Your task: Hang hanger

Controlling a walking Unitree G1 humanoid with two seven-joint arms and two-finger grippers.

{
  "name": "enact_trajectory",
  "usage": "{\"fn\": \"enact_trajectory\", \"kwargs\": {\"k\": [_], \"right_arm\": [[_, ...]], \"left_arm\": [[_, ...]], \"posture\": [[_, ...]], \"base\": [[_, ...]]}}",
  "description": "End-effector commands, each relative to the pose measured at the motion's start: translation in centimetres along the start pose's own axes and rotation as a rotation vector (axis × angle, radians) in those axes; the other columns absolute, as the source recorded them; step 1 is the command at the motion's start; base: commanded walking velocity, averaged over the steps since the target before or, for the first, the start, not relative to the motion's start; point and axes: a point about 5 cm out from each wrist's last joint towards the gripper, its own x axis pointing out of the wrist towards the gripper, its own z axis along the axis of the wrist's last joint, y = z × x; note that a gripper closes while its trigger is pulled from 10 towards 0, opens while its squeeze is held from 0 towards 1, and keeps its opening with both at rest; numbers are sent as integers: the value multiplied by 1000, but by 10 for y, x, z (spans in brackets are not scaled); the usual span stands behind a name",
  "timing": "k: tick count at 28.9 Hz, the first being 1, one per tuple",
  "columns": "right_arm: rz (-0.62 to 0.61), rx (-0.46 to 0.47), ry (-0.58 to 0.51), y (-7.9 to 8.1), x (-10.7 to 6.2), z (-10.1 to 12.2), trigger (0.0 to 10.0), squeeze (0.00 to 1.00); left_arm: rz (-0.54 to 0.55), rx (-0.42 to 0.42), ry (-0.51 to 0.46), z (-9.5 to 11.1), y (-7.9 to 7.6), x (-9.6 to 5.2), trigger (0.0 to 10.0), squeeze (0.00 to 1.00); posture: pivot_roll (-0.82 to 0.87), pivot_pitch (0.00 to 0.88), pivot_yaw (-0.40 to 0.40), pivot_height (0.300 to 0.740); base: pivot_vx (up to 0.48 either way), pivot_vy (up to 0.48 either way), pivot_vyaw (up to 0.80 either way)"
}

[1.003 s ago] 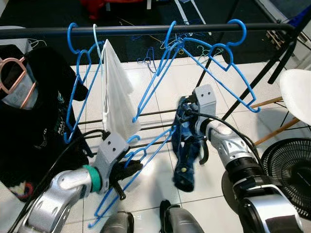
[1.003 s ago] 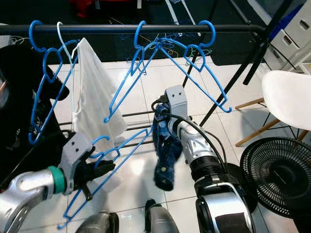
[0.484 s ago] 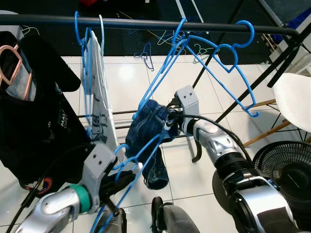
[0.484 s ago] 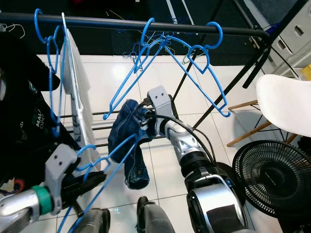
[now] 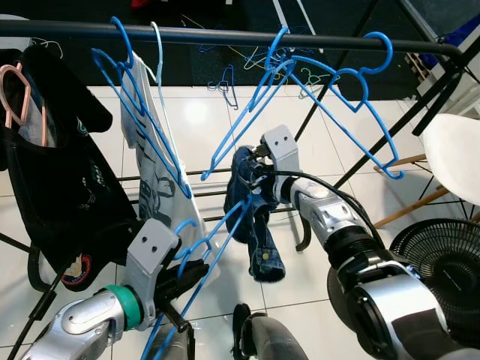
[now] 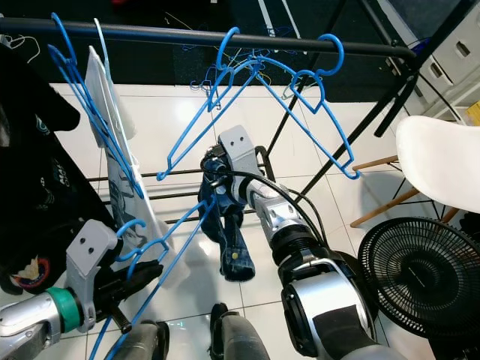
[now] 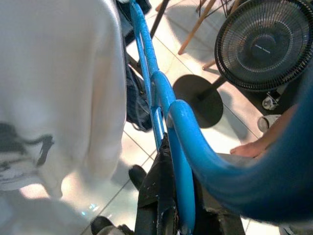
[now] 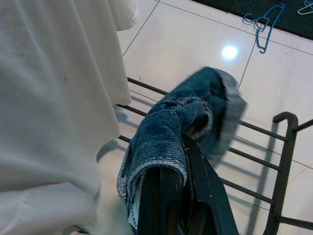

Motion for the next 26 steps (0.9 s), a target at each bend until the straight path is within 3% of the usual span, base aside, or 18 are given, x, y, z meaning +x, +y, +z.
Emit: {"fn": "enact_trajectory", "kwargs": {"k": [1,6,12,14,16,19,26], "right_arm": [[-1,5,-26,-2,0,5,0,0],[33,6,-51,7,4,12,0,0],[72,8,-116,14,4,28,0,0],[72,8,-116,14,4,28,0,0],[88,-24,-115,14,-2,28,0,0],[93,-69,-105,11,-7,25,0,0],[92,-145,-59,2,-12,13,0,0]], "left_arm": [[-33,-15,11,-2,-5,0,10000,0],[-30,-14,14,1,-3,4,10000,0],[105,-19,39,-1,5,17,10000,0],[105,-19,39,-1,5,17,10000,0],[265,1,42,1,18,20,10000,0],[348,10,40,3,24,19,10000,0],[357,11,15,9,25,15,10000,0]], "posture": [[132,144,-82,733],[128,142,-78,733],[109,147,-75,733],[109,147,-75,733],[107,152,-77,733],[106,152,-77,733],[106,153,-78,733]], "base": [[0,0,0],[0,0,0],[0,0,0],[0,0,0],[0,0,0],[0,0,0],[0,0,0]]}}
